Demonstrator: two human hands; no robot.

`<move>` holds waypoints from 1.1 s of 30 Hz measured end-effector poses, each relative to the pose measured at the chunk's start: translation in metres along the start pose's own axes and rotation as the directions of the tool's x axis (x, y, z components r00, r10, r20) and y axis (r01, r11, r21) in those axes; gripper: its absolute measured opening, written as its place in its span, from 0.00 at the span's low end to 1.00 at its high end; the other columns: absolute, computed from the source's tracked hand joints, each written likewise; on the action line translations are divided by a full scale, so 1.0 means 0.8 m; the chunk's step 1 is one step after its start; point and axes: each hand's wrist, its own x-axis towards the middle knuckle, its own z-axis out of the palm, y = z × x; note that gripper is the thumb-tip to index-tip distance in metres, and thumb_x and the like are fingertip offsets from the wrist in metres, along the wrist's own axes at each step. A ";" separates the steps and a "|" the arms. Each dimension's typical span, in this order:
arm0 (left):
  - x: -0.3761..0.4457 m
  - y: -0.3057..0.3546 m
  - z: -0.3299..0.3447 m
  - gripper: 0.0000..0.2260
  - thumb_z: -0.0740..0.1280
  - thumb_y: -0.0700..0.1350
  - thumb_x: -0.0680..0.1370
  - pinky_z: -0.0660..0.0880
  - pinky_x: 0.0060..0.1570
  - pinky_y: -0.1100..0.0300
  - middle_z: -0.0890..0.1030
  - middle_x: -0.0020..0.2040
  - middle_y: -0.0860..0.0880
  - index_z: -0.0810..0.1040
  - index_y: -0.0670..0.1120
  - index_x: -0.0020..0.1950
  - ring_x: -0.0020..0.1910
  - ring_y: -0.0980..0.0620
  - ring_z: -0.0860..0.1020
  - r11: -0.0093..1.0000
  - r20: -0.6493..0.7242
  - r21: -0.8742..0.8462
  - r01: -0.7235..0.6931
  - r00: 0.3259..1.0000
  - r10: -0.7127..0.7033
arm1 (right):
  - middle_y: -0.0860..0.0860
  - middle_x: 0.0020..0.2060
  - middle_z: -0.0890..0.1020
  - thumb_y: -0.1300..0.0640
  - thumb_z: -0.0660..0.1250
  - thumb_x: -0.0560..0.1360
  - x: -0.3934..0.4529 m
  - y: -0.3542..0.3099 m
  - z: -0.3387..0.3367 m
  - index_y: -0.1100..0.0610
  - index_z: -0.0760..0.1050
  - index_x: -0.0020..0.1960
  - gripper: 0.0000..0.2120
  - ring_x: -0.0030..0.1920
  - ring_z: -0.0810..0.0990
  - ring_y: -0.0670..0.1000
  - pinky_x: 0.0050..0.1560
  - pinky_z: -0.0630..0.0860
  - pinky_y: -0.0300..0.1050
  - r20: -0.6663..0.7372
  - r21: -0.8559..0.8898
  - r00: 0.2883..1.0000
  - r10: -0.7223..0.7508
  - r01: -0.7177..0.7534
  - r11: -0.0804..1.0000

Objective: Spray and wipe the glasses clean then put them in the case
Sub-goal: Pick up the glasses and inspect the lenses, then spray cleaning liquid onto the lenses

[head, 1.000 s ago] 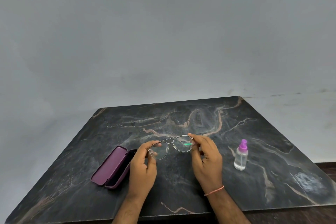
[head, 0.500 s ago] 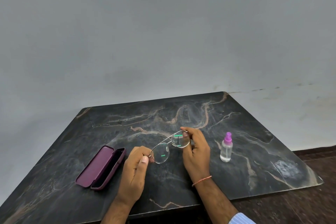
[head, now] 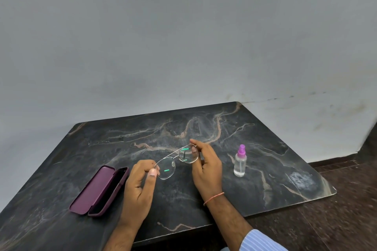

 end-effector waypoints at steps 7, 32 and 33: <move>0.005 -0.014 -0.002 0.10 0.59 0.54 0.84 0.73 0.62 0.59 0.79 0.51 0.54 0.77 0.54 0.49 0.57 0.48 0.78 0.997 -0.056 -0.022 0.071 0.996 -0.072 | 0.38 0.65 0.82 0.59 0.70 0.82 -0.025 -0.010 -0.032 0.51 0.76 0.73 0.20 0.67 0.77 0.42 0.68 0.76 0.47 0.054 -0.188 0.997 -0.056 0.065 0.980; 0.014 -0.031 -0.002 0.13 0.58 0.63 0.82 0.67 0.67 0.63 0.77 0.59 0.62 0.81 0.63 0.49 0.66 0.59 0.75 0.973 -0.167 -0.070 0.219 0.959 -0.228 | 0.38 0.57 0.81 0.54 0.67 0.84 -0.018 -0.016 -0.154 0.27 0.58 0.77 0.33 0.54 0.86 0.50 0.60 0.82 0.60 0.090 -0.149 0.960 0.266 -0.251 0.956; 0.015 -0.030 -0.002 0.13 0.58 0.63 0.82 0.67 0.67 0.64 0.77 0.59 0.63 0.81 0.63 0.48 0.66 0.61 0.75 0.973 -0.166 -0.076 0.218 0.959 -0.228 | 0.41 0.62 0.80 0.58 0.65 0.85 -0.018 -0.024 -0.154 0.28 0.60 0.78 0.32 0.58 0.85 0.50 0.60 0.82 0.60 0.128 0.069 0.943 0.307 -0.318 0.946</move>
